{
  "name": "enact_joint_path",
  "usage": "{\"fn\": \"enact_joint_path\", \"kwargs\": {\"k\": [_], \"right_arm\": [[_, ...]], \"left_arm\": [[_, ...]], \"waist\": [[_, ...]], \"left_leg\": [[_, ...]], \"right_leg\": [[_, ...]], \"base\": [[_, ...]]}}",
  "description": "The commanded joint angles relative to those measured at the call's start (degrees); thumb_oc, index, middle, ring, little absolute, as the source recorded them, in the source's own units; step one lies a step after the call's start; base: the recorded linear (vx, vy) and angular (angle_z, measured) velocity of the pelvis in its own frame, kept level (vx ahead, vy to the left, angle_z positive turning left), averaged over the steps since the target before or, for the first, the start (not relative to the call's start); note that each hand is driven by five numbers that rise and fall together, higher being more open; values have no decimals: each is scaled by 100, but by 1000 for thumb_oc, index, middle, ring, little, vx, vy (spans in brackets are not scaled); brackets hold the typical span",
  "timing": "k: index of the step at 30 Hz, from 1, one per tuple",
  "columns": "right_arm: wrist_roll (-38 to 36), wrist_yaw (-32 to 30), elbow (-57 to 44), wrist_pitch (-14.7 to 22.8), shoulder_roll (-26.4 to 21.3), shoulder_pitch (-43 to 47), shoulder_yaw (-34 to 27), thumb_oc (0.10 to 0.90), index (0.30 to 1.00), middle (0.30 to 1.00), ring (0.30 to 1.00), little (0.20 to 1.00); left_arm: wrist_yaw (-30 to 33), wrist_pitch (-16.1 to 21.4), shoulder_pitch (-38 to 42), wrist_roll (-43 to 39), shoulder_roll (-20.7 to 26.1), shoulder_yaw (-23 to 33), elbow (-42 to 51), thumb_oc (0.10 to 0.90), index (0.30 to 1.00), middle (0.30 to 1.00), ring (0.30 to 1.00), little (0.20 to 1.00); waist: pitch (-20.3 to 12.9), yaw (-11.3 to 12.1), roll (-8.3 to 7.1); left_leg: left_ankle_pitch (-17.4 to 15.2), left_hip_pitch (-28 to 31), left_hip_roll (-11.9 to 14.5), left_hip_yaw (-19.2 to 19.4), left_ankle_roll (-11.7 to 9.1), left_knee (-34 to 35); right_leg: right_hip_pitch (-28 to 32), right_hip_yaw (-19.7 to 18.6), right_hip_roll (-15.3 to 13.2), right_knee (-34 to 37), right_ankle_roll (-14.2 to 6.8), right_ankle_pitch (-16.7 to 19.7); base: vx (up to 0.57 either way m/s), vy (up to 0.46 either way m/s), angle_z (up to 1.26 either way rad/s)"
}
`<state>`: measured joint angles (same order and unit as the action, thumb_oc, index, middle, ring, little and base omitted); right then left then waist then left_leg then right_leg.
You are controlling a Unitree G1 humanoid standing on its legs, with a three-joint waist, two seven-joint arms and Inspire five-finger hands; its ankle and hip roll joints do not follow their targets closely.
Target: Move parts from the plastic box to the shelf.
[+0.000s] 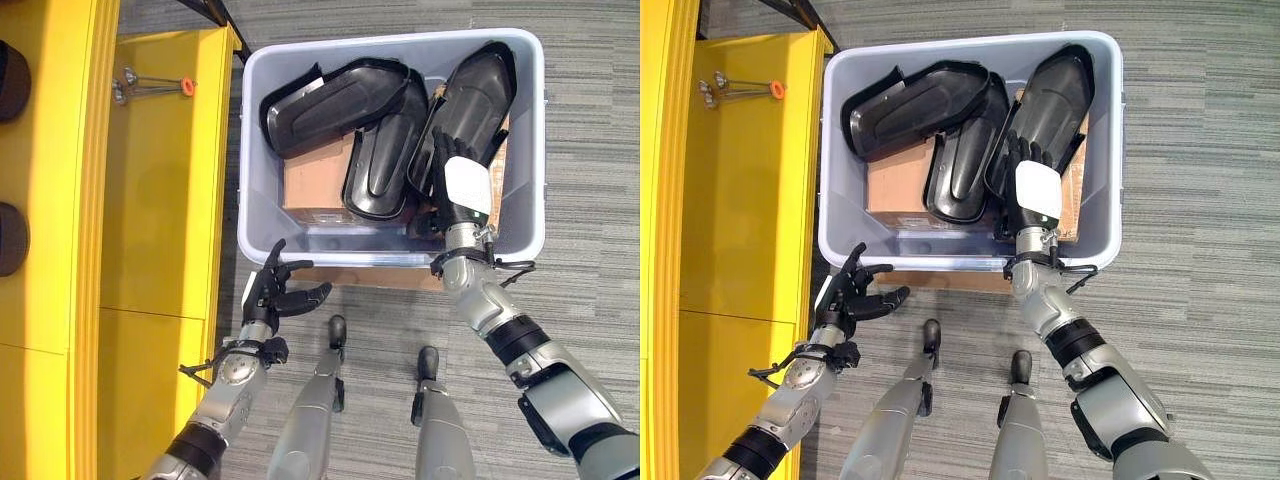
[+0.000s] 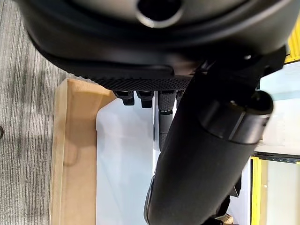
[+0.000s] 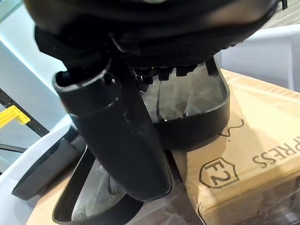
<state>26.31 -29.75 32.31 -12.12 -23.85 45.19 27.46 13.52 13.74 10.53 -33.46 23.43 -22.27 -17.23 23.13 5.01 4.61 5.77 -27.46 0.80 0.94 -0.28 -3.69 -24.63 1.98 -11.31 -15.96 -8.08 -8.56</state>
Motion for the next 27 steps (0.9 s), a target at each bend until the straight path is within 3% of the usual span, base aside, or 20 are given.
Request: {"fn": "enact_joint_path", "kwargs": {"k": [1,9,19,27], "right_arm": [[-53,-517,-223,260,-116,1025,7,900,1000,1000,1000,1000],[-228,-666,-65,236,-193,1163,-56,900,1000,1000,1000,1000],[-321,-760,-19,226,-252,1257,-106,900,1000,1000,1000,1000],[-393,-777,46,250,-216,1311,-105,900,1000,1000,1000,1000]], "left_arm": [[152,218,101,6,91,87,588,900,1000,1000,1000,1000],[215,214,171,-11,100,82,574,900,1000,1000,1000,1000],[308,233,257,-9,159,136,593,900,1000,1000,1000,1000],[314,205,222,8,214,143,687,900,1000,1000,1000,1000]], "waist": [[200,74,-148],[367,29,-70],[534,-34,10],[561,-58,9]], "left_leg": [[-637,-359,264,-222,-241,-895],[-728,-703,221,-198,-216,-1197],[-1105,-1302,280,-280,-192,-2180],[-1212,-1529,275,-375,-185,-2505]], "right_leg": [[163,63,-551,778,-78,969],[-237,-62,-496,449,-39,882],[-1113,-303,-317,-874,98,330],[-1398,-329,-260,-1376,178,105]], "base": [[0,0,0],[0,0,0],[-9,-14,3],[-12,-24,1]]}}
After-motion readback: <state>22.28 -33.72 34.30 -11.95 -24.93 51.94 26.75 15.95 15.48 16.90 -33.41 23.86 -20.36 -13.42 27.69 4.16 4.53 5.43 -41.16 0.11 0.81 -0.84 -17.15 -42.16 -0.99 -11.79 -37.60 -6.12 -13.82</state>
